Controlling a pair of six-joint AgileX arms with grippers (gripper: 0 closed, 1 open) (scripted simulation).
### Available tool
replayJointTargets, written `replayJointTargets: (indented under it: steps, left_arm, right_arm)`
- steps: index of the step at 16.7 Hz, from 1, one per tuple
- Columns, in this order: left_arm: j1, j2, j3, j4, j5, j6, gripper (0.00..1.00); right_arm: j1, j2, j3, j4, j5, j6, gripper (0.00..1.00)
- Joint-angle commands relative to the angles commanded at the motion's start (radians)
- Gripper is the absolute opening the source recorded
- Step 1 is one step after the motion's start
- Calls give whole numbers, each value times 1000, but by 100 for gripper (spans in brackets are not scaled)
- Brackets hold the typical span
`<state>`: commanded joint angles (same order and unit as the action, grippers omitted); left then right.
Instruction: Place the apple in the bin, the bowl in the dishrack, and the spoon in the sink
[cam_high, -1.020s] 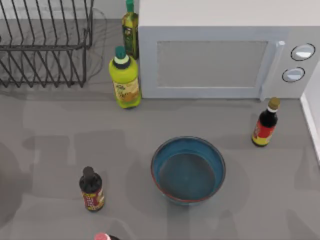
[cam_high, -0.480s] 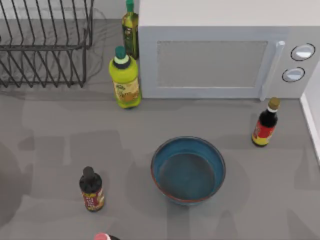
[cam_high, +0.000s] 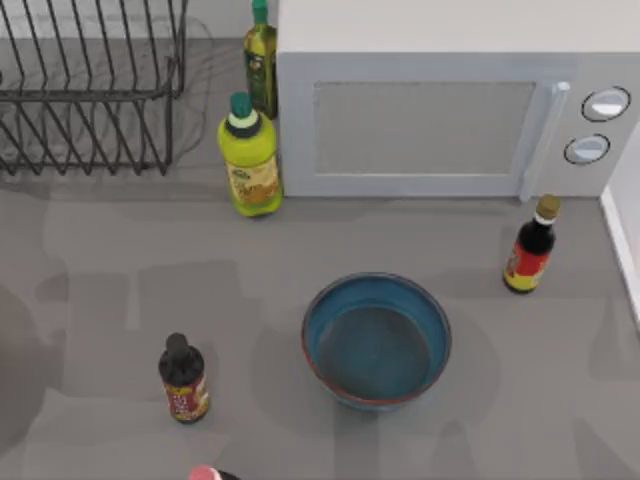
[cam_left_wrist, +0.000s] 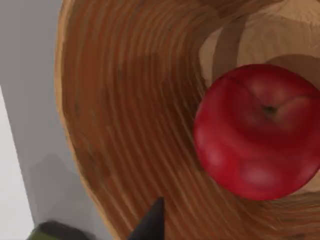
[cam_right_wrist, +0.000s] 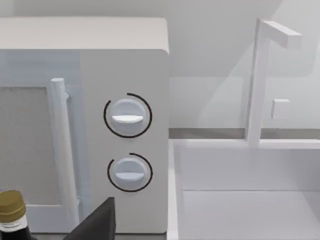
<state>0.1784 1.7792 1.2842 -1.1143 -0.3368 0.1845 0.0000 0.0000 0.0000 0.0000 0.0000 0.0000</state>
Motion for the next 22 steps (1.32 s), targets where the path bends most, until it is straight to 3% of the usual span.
replayJointTargets:
  steps: [2, 13, 17, 22]
  left_arm:
    - [0, 0, 0, 0, 0, 0, 100]
    - [-5, -32, -27, 21, 7, -4, 100]
    - [-24, -218, -168, 140, 47, -26, 100]
    - [-64, -674, -476, 397, 129, -75, 100]
  right_arm:
    - [0, 0, 0, 0, 0, 0, 100]
    - [0, 0, 0, 0, 0, 0, 100]
    - [0, 0, 0, 0, 0, 0, 100]
    - [0, 0, 0, 0, 0, 0, 100]
